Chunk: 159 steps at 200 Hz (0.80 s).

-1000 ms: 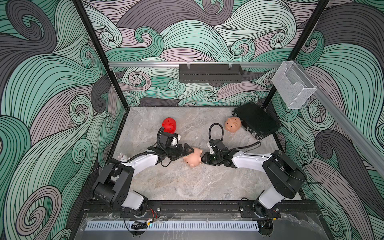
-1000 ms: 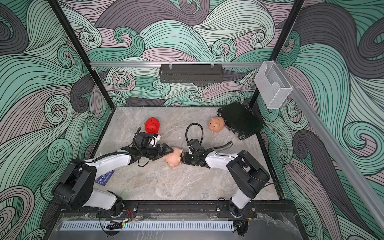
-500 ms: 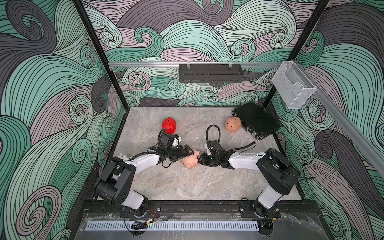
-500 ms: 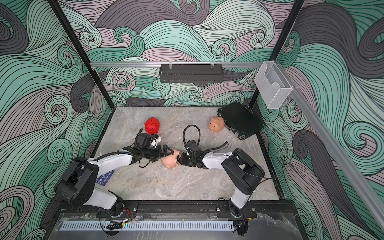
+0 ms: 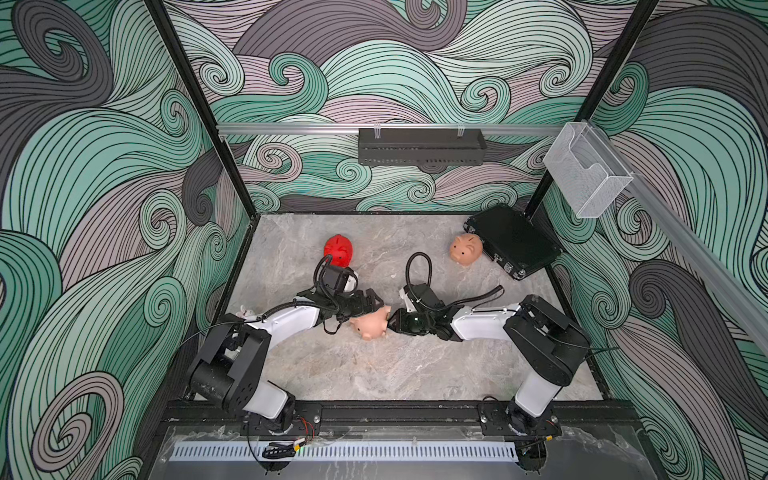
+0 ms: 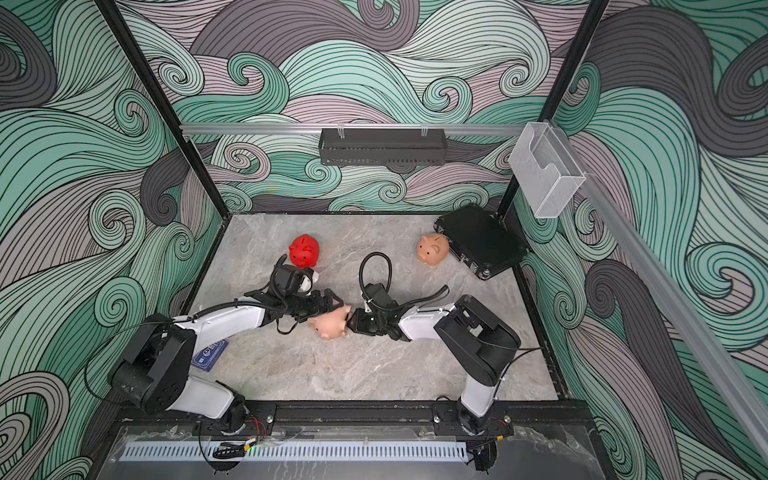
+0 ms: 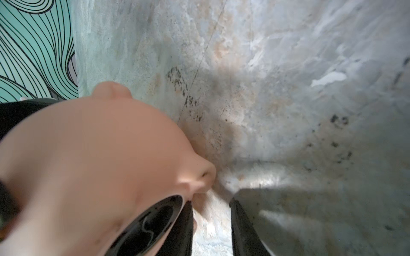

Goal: Open piggy banks
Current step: Adjust the piggy bank at the center of the board.

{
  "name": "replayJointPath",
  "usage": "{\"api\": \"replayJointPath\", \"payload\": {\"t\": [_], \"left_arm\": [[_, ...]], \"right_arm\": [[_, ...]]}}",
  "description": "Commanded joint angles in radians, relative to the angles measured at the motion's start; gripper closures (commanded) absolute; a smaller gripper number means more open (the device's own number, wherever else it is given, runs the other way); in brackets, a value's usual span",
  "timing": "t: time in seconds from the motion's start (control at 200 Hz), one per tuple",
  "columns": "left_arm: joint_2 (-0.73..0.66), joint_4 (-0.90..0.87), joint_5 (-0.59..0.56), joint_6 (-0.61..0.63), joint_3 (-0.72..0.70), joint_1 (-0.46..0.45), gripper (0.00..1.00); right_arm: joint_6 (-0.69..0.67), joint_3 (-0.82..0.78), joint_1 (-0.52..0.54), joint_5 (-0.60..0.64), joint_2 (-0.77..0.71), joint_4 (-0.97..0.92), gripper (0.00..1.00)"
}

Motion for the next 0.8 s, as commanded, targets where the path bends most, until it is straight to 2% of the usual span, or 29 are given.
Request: {"api": "replayJointPath", "payload": {"t": [0.0,0.385,0.791], "left_arm": [[-0.037,-0.051,0.004,0.021,0.002,-0.007,0.01],[-0.209,-0.123,-0.015,0.056,-0.005,-0.007,0.01],[-0.208,-0.109,0.003,0.064,-0.075,-0.007,0.01]], "right_arm": [[0.0,-0.025,0.008,0.039,-0.055,0.011,0.69],[0.005,-0.043,0.02,0.032,-0.046,0.02,0.69],[0.004,-0.014,0.039,0.026,-0.033,0.01,0.69]]}}
